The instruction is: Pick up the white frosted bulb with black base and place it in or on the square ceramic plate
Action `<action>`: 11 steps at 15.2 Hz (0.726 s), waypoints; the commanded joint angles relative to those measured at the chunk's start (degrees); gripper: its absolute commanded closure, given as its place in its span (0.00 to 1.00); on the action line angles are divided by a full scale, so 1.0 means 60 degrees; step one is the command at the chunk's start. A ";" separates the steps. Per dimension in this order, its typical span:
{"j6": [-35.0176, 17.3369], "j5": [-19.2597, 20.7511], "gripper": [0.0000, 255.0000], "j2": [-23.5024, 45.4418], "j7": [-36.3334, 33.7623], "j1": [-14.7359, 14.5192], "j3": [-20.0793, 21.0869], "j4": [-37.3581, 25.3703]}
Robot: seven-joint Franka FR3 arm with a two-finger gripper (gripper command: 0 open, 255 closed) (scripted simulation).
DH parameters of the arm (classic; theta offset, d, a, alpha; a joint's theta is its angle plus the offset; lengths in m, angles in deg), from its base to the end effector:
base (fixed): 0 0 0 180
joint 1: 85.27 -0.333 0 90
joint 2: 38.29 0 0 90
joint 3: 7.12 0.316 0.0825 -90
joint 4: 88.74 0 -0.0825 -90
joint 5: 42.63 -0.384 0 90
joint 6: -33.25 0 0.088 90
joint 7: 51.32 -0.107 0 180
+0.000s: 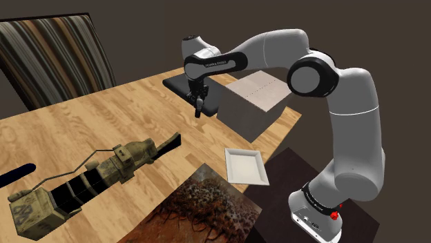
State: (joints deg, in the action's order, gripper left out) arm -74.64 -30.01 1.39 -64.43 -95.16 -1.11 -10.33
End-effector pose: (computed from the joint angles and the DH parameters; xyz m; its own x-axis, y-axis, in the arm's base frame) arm 0.6923 0.1649 0.2971 0.9844 0.1034 -0.1426 0.1265 -0.9783 0.1640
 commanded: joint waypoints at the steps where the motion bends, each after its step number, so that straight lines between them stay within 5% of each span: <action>1: 0.0172 -0.0018 1.00 -0.0101 0.0033 0.0004 0.0008 -0.0072; 11: 0.1186 -0.0098 1.00 -0.0515 0.0198 -0.0012 0.0043 -0.0687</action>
State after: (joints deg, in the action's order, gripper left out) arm -68.07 -30.55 -1.29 -63.29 -95.21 -0.90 -14.34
